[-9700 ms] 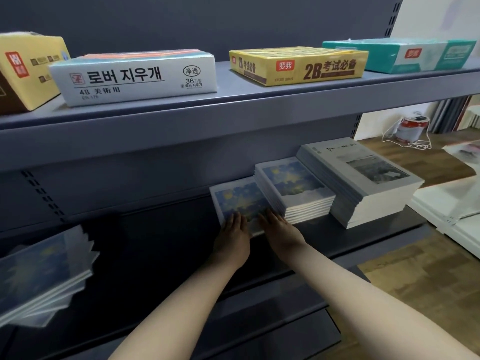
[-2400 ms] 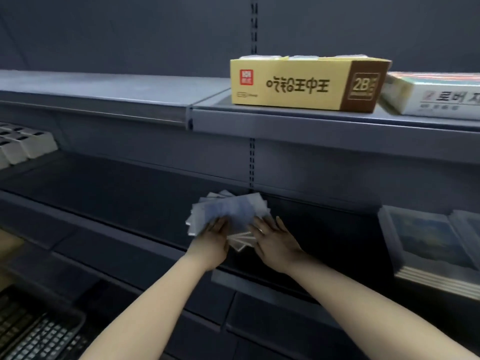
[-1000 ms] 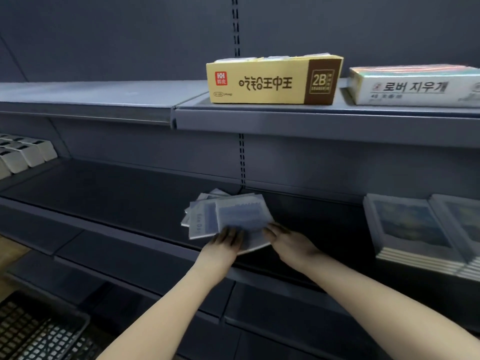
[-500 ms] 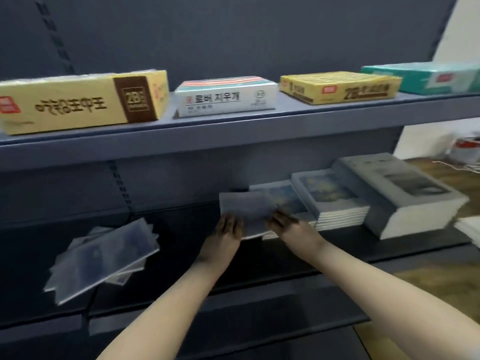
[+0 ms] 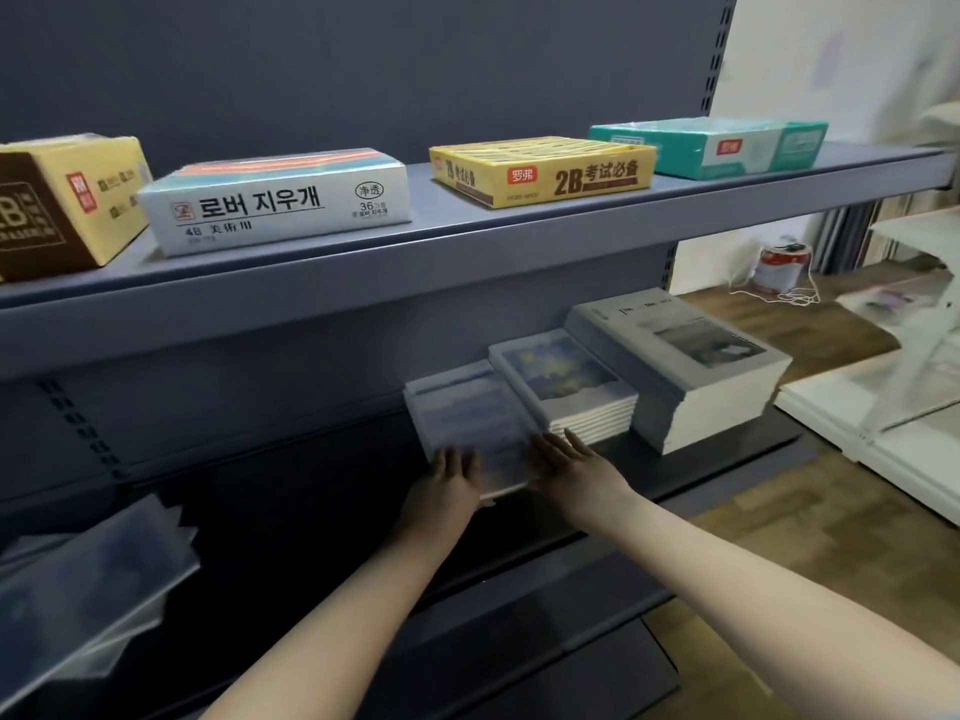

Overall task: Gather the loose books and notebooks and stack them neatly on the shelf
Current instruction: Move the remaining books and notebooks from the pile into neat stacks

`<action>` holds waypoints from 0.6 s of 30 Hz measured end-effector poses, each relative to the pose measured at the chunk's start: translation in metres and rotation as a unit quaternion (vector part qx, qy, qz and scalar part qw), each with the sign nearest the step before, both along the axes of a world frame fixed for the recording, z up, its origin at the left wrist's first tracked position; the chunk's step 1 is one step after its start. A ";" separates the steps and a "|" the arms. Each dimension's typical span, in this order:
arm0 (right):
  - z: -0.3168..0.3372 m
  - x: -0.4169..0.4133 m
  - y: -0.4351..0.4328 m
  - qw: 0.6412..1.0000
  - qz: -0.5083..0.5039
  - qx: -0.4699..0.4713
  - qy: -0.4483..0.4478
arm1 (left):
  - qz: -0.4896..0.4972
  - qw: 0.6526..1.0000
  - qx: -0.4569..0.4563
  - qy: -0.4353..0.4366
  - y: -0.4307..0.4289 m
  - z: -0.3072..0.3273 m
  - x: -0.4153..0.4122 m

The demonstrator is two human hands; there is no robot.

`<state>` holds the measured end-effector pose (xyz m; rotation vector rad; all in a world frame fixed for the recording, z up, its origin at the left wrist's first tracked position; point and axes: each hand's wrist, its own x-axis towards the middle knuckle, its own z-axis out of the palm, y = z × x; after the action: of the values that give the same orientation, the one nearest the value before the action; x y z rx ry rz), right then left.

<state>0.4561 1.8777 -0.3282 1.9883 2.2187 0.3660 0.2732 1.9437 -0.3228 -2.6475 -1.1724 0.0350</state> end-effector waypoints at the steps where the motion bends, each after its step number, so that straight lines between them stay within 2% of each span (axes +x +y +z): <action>1: 0.002 -0.001 0.003 1.000 -0.001 0.004 0.003 | 0.005 0.999 -0.039 0.009 0.001 -0.001 0.001; 2: 0.005 -0.003 0.006 1.000 -0.001 0.015 0.009 | 0.024 0.997 -0.078 -0.002 0.002 0.001 0.002; 3: 0.011 -0.007 0.007 0.999 -0.015 0.030 0.006 | 0.030 0.996 -0.073 -0.044 0.004 0.002 0.002; 5: 0.015 -0.012 0.011 0.998 -0.030 0.057 0.024 | 0.041 0.993 -0.089 -0.065 0.007 0.005 0.004; 7: 0.014 -0.012 0.016 0.998 -0.046 0.019 0.035 | 0.050 0.990 -0.105 -0.079 0.010 0.006 0.006; 13: 0.020 -0.011 0.034 0.992 -0.085 -0.010 0.095 | 0.054 0.989 -0.105 -0.084 0.027 -0.001 0.013; 18: 0.023 -0.012 0.041 0.991 -0.076 0.004 0.111 | 0.051 0.989 -0.110 -0.086 0.039 -0.001 0.014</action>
<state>0.4438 1.9185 -0.3050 2.2857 2.1691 0.1418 0.2872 1.9829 -0.3237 -2.8255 -1.4341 -0.0502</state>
